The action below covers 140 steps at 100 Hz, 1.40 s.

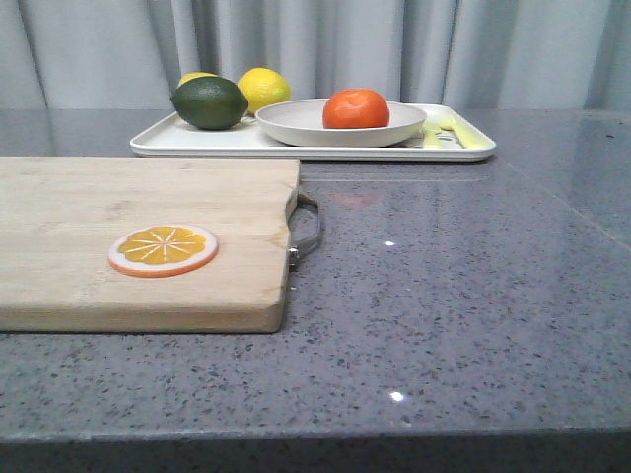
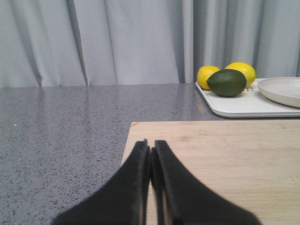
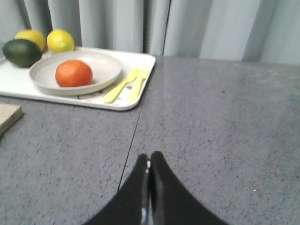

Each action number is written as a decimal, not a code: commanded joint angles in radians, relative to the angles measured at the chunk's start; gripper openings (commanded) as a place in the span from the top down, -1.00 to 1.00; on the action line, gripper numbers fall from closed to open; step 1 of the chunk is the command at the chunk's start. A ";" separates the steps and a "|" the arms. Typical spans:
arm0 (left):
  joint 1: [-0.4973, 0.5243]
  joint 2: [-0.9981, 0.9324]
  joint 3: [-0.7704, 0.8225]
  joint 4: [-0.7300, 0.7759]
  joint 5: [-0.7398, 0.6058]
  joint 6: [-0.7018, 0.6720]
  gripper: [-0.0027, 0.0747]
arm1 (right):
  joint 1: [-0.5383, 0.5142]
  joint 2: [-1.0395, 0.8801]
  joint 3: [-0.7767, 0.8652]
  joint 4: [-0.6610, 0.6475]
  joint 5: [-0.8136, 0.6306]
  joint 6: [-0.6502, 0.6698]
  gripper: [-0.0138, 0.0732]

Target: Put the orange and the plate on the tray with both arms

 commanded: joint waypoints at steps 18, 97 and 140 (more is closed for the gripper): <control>0.002 -0.034 0.007 -0.005 -0.079 -0.007 0.98 | -0.054 -0.085 0.143 -0.255 -0.357 0.293 0.84; 0.002 -0.034 0.007 -0.005 -0.079 -0.007 0.98 | -0.098 -0.325 0.352 -0.280 -0.338 0.326 0.84; 0.002 -0.034 0.007 -0.005 -0.079 -0.007 0.98 | -0.098 -0.325 0.352 -0.280 -0.338 0.326 0.84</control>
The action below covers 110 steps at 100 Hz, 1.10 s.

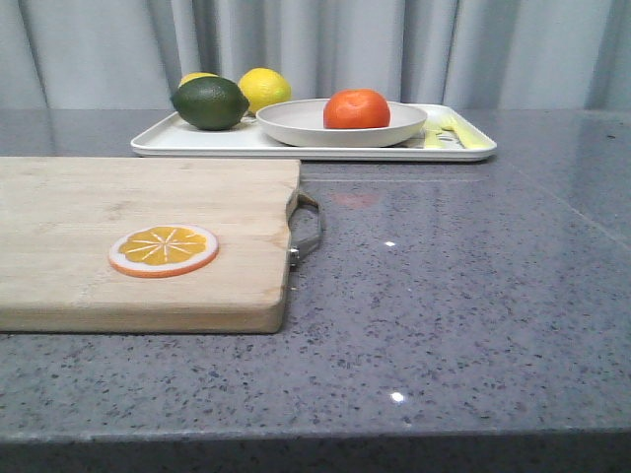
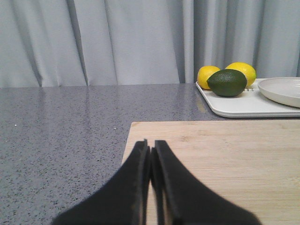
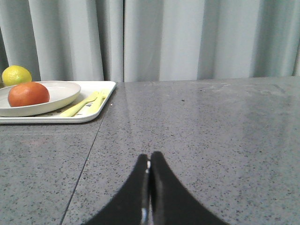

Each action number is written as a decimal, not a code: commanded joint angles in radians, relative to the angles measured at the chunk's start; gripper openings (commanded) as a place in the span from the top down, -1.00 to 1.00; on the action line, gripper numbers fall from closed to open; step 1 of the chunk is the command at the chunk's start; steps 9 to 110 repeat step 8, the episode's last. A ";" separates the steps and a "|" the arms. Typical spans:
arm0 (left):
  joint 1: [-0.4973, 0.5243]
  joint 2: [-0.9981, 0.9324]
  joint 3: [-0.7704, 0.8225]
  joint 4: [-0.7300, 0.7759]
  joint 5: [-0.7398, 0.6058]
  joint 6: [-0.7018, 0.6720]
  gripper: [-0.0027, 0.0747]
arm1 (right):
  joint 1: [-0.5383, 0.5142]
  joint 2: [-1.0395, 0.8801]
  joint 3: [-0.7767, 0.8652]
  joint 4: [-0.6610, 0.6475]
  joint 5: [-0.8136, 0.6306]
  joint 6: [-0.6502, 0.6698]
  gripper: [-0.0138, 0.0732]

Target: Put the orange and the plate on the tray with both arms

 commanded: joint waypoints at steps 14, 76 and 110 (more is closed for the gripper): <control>0.002 -0.034 0.007 -0.005 -0.081 -0.007 0.98 | -0.007 -0.013 -0.022 -0.007 -0.072 0.002 0.84; 0.002 -0.034 0.007 -0.005 -0.081 -0.007 0.98 | -0.007 -0.013 -0.022 -0.007 -0.072 0.002 0.84; 0.002 -0.034 0.007 -0.005 -0.081 -0.007 0.98 | -0.007 -0.013 -0.022 -0.007 -0.072 0.002 0.84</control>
